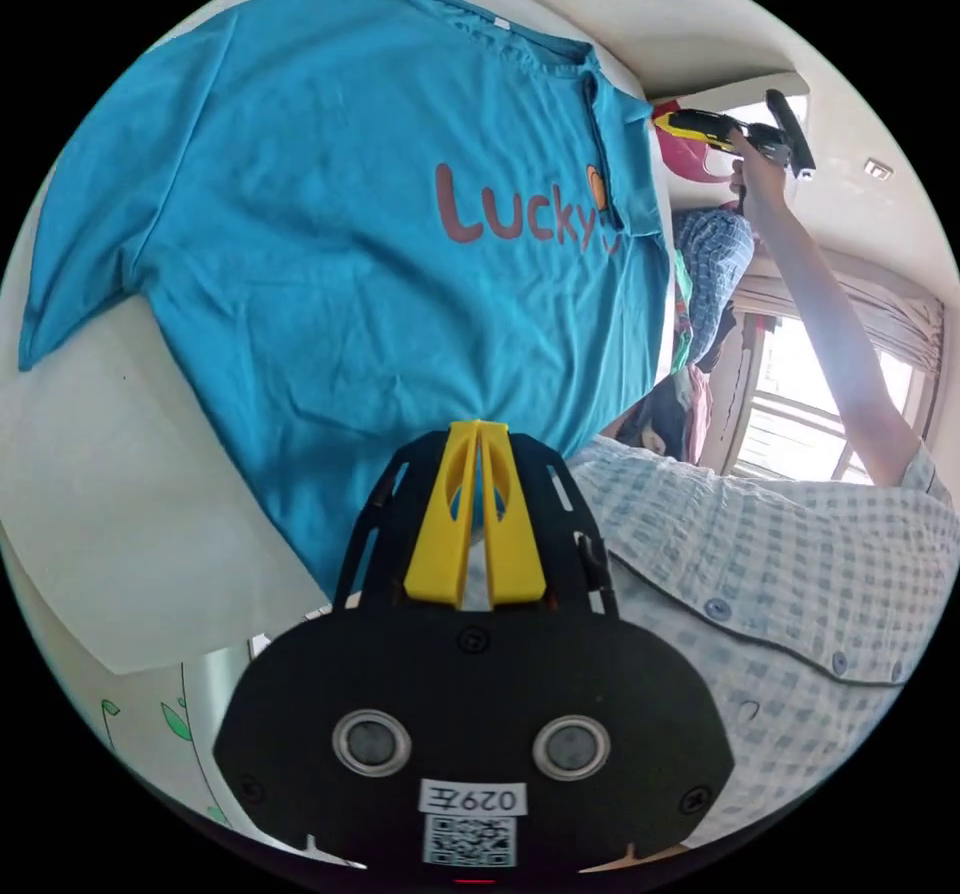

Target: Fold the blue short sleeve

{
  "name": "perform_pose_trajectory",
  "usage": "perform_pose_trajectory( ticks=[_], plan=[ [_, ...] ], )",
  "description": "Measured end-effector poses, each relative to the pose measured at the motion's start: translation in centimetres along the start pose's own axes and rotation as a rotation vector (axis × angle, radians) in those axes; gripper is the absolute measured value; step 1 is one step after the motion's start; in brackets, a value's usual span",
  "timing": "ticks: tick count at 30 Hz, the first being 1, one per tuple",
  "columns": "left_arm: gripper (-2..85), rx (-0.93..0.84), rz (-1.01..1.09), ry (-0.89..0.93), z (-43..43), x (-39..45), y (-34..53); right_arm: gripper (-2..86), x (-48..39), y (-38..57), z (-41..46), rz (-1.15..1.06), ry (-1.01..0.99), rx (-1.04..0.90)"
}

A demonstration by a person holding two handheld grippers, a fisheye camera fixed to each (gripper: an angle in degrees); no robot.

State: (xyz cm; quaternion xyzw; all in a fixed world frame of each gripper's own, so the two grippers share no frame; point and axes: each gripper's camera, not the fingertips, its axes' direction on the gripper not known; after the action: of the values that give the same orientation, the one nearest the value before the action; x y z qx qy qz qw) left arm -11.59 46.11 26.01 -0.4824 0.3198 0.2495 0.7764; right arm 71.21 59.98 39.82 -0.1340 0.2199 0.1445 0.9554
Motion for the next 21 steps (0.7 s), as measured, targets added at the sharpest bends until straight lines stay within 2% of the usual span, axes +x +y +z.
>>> perform_pose_trajectory(
  ticks=[4,9,12,14,21],
  plan=[
    [-0.8,0.177,-0.093,0.076,-5.6,-4.2,3.3,-0.3,-2.3,5.1,-1.4,-0.061,-0.141,0.09],
    [1.7,0.42,-0.273,0.098,-13.5,-12.3,8.1,-0.4,-5.4,10.0,5.8,-0.043,-0.126,-0.137],
    [9.5,0.451,-0.323,0.141,-16.2,-16.3,8.4,-0.4,-7.8,11.8,5.7,-0.053,-0.246,-0.08],
    [10.8,0.456,-0.355,0.135,-17.3,-18.2,8.1,-0.4,-9.6,12.5,5.5,-0.08,-0.26,-0.078],
    [8.1,0.567,-0.404,0.309,-19.6,-22.4,8.3,-0.5,-13.9,16.3,5.3,-0.173,-0.253,-0.077]
  ],
)
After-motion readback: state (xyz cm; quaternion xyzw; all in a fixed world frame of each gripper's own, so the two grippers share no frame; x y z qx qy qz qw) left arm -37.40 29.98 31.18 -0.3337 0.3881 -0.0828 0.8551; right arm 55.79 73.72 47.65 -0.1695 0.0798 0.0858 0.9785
